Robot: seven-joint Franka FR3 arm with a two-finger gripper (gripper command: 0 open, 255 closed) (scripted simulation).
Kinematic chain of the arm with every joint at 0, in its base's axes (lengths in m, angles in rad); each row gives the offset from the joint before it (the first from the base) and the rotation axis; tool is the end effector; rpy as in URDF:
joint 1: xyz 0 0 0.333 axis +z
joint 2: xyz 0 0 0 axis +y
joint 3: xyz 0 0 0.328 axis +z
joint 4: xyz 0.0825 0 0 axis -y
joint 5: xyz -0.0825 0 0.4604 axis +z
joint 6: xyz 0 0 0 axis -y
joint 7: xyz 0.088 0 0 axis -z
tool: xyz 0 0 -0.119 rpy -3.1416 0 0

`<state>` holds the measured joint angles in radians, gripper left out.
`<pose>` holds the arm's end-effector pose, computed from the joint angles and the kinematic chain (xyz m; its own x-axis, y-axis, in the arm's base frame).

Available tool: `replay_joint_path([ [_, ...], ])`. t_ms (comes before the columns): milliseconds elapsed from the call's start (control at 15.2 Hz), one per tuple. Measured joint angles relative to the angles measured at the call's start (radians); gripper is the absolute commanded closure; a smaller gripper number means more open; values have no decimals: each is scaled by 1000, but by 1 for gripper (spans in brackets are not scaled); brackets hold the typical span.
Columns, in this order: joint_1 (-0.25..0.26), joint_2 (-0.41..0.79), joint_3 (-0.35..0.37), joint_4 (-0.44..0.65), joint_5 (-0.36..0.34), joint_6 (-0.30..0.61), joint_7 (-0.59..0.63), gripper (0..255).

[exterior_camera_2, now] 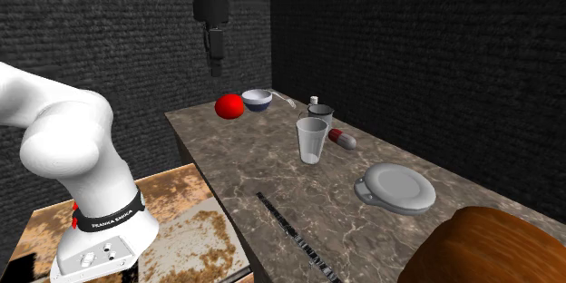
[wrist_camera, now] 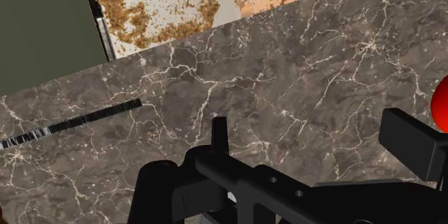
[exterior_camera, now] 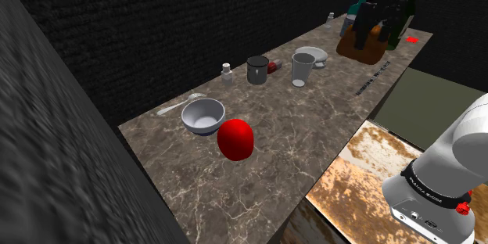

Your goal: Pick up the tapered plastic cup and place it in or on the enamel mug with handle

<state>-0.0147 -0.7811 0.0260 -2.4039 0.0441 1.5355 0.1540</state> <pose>0.3690 0.0109 0.5562 0.9846 -0.1497 -0.0903 -0.1514 -0.9884 -0.0120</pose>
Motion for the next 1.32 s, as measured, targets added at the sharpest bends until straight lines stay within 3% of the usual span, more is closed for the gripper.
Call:
replay_joint_path([
  [198,-2,36,2,0,-8,38,-3,0],
  [462,-9,151,7,1,-33,160,-11,0],
  [1320,-38,616,29,161,-143,494,12,0],
])
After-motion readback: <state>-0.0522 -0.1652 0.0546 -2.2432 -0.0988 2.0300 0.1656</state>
